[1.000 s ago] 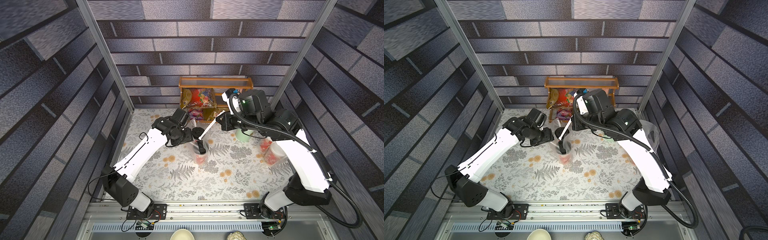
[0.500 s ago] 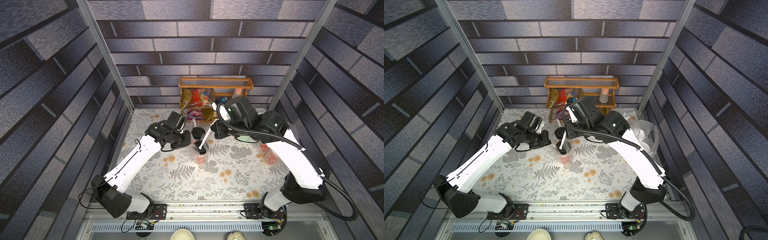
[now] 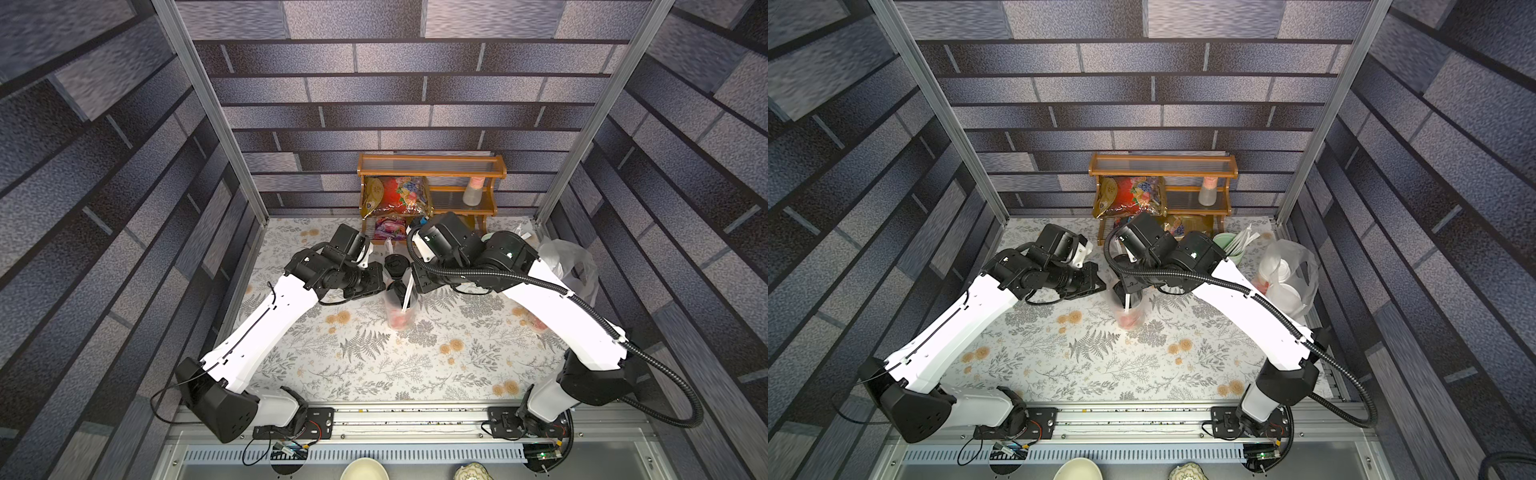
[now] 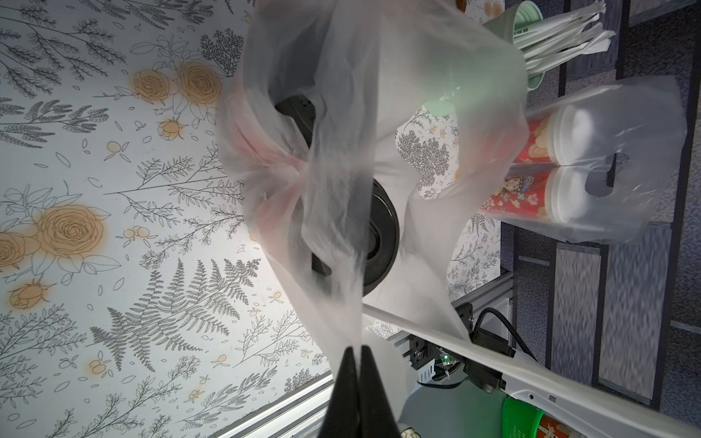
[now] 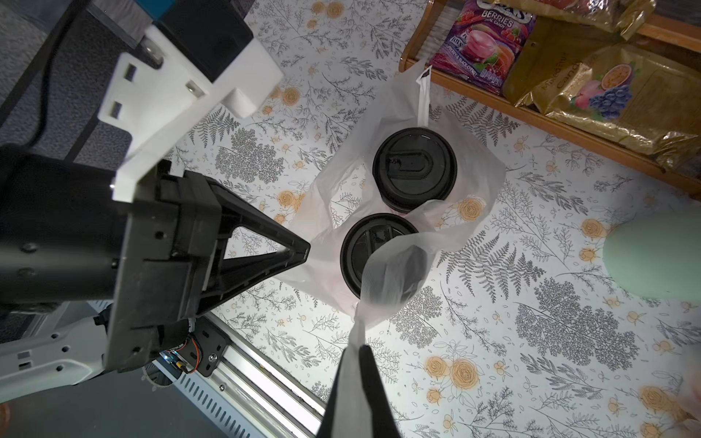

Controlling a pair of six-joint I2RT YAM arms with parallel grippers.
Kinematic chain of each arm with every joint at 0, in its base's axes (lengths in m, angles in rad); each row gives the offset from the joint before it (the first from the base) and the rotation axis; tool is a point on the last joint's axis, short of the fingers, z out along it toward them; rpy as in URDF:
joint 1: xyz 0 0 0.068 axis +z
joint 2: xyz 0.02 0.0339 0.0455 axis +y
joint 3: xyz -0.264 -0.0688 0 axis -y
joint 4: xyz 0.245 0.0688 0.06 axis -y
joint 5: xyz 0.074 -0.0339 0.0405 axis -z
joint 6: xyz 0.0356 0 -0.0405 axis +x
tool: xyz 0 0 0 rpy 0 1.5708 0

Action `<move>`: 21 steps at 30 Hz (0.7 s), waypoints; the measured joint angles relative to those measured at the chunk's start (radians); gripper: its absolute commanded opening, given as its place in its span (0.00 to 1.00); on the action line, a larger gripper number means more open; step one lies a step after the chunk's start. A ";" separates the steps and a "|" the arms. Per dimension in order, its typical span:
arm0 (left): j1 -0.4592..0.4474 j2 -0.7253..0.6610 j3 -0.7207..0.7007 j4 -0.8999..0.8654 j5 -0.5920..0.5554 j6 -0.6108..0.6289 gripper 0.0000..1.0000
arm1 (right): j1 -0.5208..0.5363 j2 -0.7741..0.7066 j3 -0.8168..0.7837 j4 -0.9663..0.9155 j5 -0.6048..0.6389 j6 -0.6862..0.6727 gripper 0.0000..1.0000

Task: Pack milk tea into plastic carrier bags
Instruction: Place the straw in the plastic carrier bag.

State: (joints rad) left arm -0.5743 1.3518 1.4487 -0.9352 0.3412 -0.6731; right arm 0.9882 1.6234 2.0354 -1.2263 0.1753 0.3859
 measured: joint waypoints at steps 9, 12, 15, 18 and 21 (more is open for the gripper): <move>0.000 -0.001 -0.027 0.011 0.005 0.004 0.00 | 0.040 0.001 -0.154 0.095 0.001 0.000 0.00; 0.001 -0.002 -0.027 0.016 0.010 0.004 0.00 | 0.056 0.008 -0.204 0.136 0.007 0.000 0.00; 0.005 -0.006 -0.028 0.016 0.014 0.004 0.00 | 0.071 0.021 -0.246 0.177 0.016 0.000 0.00; 0.008 -0.010 -0.032 0.016 0.016 0.004 0.00 | 0.080 0.024 -0.316 0.235 0.024 0.000 0.00; 0.010 -0.014 -0.032 0.016 0.018 0.004 0.00 | 0.087 0.024 -0.397 0.293 0.037 0.002 0.00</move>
State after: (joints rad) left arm -0.5644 1.3376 1.4162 -0.9188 0.3588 -0.6693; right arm 1.0756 1.6474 1.6386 -0.9333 0.2127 0.3874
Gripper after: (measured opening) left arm 0.037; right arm 0.047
